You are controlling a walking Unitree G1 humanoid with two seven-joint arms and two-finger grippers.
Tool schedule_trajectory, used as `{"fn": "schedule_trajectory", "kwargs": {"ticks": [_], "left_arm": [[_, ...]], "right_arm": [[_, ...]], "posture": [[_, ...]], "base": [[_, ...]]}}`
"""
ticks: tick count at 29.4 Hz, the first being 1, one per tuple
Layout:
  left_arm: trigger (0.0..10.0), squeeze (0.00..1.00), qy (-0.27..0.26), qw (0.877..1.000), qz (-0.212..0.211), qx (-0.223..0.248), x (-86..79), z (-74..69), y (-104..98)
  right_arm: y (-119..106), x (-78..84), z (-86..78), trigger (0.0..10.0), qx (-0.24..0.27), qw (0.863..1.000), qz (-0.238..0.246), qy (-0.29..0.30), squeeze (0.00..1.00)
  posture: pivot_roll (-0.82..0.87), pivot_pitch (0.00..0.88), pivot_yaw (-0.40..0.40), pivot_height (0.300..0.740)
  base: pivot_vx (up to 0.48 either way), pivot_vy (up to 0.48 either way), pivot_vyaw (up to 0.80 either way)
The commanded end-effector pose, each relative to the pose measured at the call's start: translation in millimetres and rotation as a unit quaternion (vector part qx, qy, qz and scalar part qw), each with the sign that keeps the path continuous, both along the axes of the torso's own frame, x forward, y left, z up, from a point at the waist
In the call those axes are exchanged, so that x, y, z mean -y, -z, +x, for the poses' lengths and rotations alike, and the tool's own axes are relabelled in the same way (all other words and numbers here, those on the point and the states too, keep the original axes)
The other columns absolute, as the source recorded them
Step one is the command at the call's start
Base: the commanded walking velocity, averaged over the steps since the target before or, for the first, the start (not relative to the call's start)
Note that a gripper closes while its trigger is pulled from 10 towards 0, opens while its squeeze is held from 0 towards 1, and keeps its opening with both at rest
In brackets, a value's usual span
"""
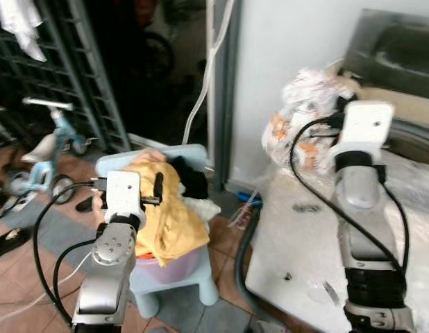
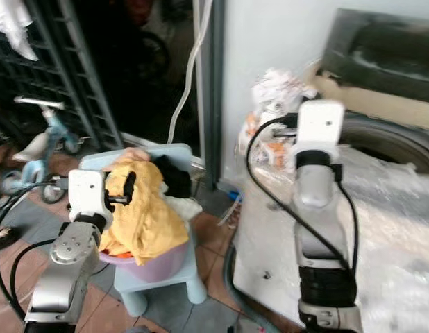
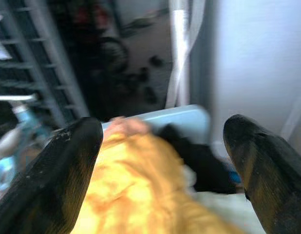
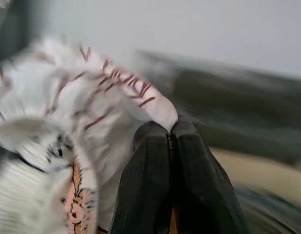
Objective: Clothes washing
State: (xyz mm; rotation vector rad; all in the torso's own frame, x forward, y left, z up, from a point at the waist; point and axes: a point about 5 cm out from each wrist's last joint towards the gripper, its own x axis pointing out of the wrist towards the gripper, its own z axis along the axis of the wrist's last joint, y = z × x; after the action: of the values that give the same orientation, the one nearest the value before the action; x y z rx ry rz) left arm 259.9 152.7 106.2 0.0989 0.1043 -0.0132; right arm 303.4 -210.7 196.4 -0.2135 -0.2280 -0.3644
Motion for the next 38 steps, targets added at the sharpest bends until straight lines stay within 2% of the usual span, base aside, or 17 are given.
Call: {"fn": "schedule_trajectory", "kwargs": {"ticks": [1, 4, 7, 10, 14, 18, 19, 24, 26, 27, 29, 34, 35, 36, 37, 38], "left_arm": [[10.0, 0.00, 0.007, 1.000, 0.000, -0.004, 2.2, -1.3, 2], [10.0, 0.00, 0.011, 1.000, -0.001, -0.005, 3.8, -1.7, 2], [10.0, 0.00, 0.014, 1.000, 0.000, -0.006, 4.1, -1.6, 2], [10.0, 0.00, 0.019, 1.000, 0.003, -0.009, 4.0, -0.2, 4], [10.0, 0.00, 0.014, 1.000, 0.000, -0.010, 3.3, 1.4, 4], [10.0, 0.00, 0.010, 1.000, -0.003, -0.013, 5.9, 0.0, 6], [10.0, 0.00, 0.010, 1.000, -0.003, -0.014, 6.5, -1.1, 6], [10.0, 0.00, 0.002, 1.000, -0.010, -0.013, 3.5, -1.6, 6], [10.0, 0.00, -0.001, 1.000, -0.014, -0.016, 2.4, -2.0, 7], [10.0, 0.00, -0.001, 1.000, -0.014, -0.016, 2.4, -2.0, 7], [10.0, 0.00, 0.000, 1.000, -0.015, -0.018, 3.4, -1.3, 7], [10.0, 0.00, 0.003, 1.000, -0.015, -0.018, 5.9, 0.9, 7], [10.0, 0.00, 0.003, 1.000, -0.015, -0.018, 6.1, 1.2, 7], [10.0, 0.00, 0.003, 1.000, -0.015, -0.018, 6.1, 1.2, 7], [10.0, 0.00, 0.002, 1.000, -0.013, -0.016, 6.1, 1.5, 7], [10.0, 0.00, 0.001, 1.000, -0.012, -0.016, 6.3, 1.5, 6]], "right_arm": [[15, 12.0, -3.7, 10.0, -0.029, 0.998, 0.032, 0.045, 0.00], [26, 7.1, -8.8, 10.0, -0.037, 0.997, 0.047, 0.055, 0.00], [28, 0.4, -9.6, 10.0, -0.033, 0.997, 0.055, 0.035, 0.00], [21, -8.8, -2.5, 10.0, -0.025, 0.999, 0.037, -0.032, 0.00], [17, -13.1, 0.9, 10.0, -0.024, 0.997, 0.024, -0.074, 0.00], [11, -24.0, 7.2, 10.0, -0.022, 0.988, -0.033, -0.149, 0.00], [7, -26.2, 10.7, 10.0, -0.019, 0.985, -0.051, -0.166, 0.00], [-1, -25.9, 19.5, 10.0, -0.012, 0.981, -0.062, -0.184, 0.00], [-8, -25.4, 32.8, 10.0, -0.018, 0.976, -0.067, -0.206, 0.00], [-8, -25.4, 32.8, 10.0, -0.018, 0.976, -0.067, -0.206, 0.00], [-15, -25.9, 47.1, 10.0, -0.027, 0.971, -0.079, -0.226, 0.00], [-38, -22.1, 72.9, 10.0, -0.024, 0.974, -0.086, -0.206, 0.00], [-49, -17.5, 82.0, 10.0, -0.017, 0.982, -0.073, -0.176, 0.00], [-49, -17.5, 82.0, 10.0, -0.017, 0.982, -0.073, -0.176, 0.00], [-64, -7.6, 89.9, 10.0, -0.005, 0.992, -0.043, -0.122, 0.00], [-67, -4.6, 91.8, 10.0, -0.003, 0.994, -0.030, -0.109, 0.00]], "posture": [[-0.05, 0.000, 0.032, 0.740], [-0.05, 0.000, 0.041, 0.740], [-0.06, 0.000, 0.047, 0.740], [-0.06, 0.000, 0.045, 0.740], [-0.07, 0.000, 0.036, 0.740], [-0.06, 0.000, 0.031, 0.740], [-0.06, 0.000, 0.027, 0.740], [-0.05, 0.000, 0.020, 0.740], [-0.05, 0.000, 0.017, 0.740], [-0.05, 0.000, 0.017, 0.740], [-0.05, 0.000, 0.018, 0.740], [-0.05, 0.000, 0.018, 0.740], [-0.05, 0.000, 0.017, 0.740], [-0.05, 0.000, 0.017, 0.740], [-0.05, 0.000, 0.014, 0.740], [-0.04, 0.000, 0.009, 0.740]], "base": [[0.000, -0.356, -0.80], [0.000, -0.344, -0.80], [0.000, -0.279, -0.37], [0.000, -0.281, 0.00], [0.000, -0.280, 0.00], [0.000, -0.121, 0.00], [0.000, 0.000, 0.00], [0.000, 0.000, 0.00], [0.000, 0.000, 0.00], [0.000, 0.000, 0.00], [0.000, 0.000, 0.00], [0.000, 0.000, 0.00], [0.000, 0.000, 0.00], [0.000, 0.000, 0.00], [0.000, 0.000, 0.00], [0.000, 0.000, 0.00]]}}
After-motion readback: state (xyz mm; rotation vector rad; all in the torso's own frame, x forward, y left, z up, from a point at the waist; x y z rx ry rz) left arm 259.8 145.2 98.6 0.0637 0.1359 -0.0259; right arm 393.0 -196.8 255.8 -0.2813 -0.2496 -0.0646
